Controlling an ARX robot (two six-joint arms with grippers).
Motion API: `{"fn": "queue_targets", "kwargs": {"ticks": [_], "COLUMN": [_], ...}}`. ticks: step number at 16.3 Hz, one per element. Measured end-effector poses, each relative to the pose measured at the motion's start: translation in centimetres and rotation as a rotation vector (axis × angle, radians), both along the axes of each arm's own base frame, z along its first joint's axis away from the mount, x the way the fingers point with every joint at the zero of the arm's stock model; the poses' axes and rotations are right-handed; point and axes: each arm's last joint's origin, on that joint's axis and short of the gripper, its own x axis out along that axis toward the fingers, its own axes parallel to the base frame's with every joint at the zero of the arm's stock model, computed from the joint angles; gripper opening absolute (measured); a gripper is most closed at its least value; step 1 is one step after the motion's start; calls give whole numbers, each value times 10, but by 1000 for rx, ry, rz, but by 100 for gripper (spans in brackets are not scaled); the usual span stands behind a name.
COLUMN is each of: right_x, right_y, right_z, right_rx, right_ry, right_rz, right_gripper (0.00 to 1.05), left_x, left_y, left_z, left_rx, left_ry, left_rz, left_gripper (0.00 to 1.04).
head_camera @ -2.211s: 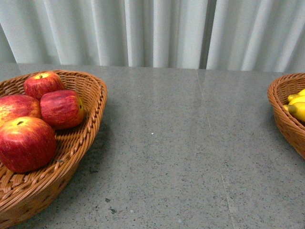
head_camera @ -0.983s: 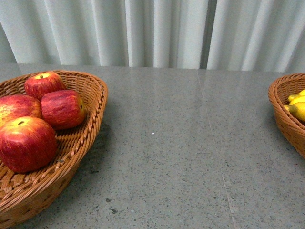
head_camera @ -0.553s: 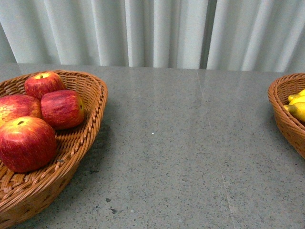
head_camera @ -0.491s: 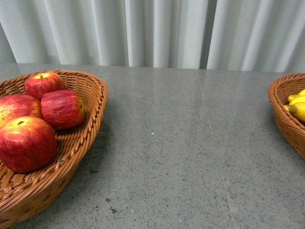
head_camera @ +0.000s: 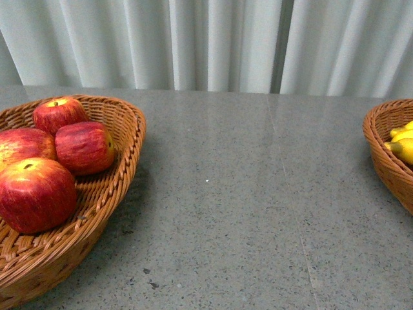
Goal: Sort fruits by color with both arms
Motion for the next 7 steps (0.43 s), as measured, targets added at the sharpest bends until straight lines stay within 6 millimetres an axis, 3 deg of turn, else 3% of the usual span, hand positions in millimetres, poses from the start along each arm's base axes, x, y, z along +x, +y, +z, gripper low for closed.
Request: {"fn": "queue_targets", "kwargs": {"ticks": [7], "right_x": [0], "right_y": [0], "right_z": [0], "right_rx": [0], "right_ry": [0], "right_rz": [0], "right_gripper": [98], "left_x": [0], "left_y": [0], "left_z": [0], "left_rx": [0], "left_ry": [0], "left_rz": [0], "left_gripper": [98]}}
